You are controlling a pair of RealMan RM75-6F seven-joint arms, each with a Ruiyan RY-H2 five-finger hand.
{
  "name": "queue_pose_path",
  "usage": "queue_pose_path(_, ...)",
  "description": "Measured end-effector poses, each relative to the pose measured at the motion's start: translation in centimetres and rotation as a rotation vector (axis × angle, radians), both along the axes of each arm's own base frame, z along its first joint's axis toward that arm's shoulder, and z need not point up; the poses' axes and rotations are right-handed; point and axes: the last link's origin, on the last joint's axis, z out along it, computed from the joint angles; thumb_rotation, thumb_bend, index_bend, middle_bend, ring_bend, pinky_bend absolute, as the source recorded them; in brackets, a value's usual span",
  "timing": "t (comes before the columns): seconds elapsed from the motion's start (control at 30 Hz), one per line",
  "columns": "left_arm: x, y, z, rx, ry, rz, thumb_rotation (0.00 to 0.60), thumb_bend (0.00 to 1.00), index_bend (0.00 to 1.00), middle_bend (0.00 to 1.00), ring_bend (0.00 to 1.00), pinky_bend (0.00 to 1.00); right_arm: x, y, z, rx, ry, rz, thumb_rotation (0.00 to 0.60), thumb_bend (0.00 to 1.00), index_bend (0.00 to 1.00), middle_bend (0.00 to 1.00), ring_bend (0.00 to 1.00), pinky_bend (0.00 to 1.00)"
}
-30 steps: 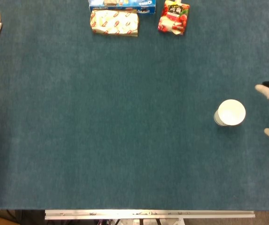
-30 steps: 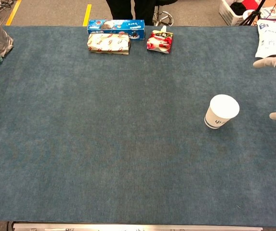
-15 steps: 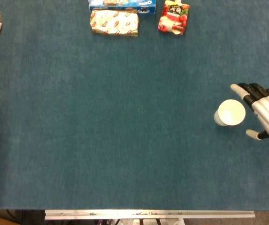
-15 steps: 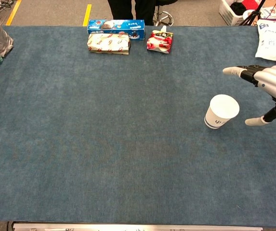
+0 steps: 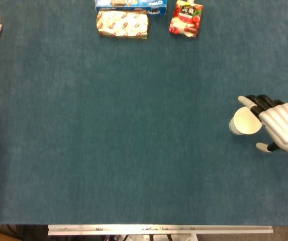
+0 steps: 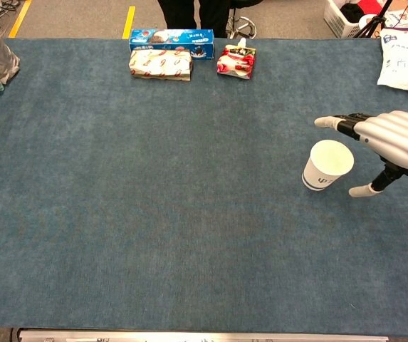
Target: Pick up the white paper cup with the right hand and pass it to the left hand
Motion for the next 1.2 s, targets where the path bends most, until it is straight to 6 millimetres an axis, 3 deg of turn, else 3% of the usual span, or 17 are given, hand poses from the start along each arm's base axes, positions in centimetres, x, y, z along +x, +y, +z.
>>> queue_pose_path(0.17, -0.2, -0.2, -0.1, -0.002, -0.001, 0.007, 0.6, 0.25, 0.32, 0.33, 0.3, 0.59, 0.2, -0.7, -0.9, 0.003, -0.019, 0.005, 0.6, 0.0, 0.08, 0.17, 0.13, 0.32)
queue_pose_path(0.53, -0.6, -0.5, 0.0, 0.004, -0.002, 0.021, 0.6, 0.25, 0.32, 0.34, 0.3, 0.6, 0.4, -1.0, -1.8, 0.019, -0.027, 0.002, 0.6, 0.0, 0.3, 0.33, 0.27, 0.38)
queue_pose_path(1.03, -0.7, -0.6, -0.3, -0.002, -0.007, 0.023, 0.6, 0.25, 0.32, 0.34, 0.31, 0.6, 0.3, -1.1, -1.2, -0.009, -0.027, -0.006, 0.6, 0.0, 0.31, 0.34, 0.28, 0.38)
queue_pose_path(1.2, -0.7, -0.6, -0.3, 0.0, -0.01, 0.025, 0.6, 0.25, 0.32, 0.34, 0.31, 0.6, 0.3, -1.2, -1.1, -0.018, -0.027, -0.004, 0.6, 0.0, 0.36, 0.36, 0.34, 0.42)
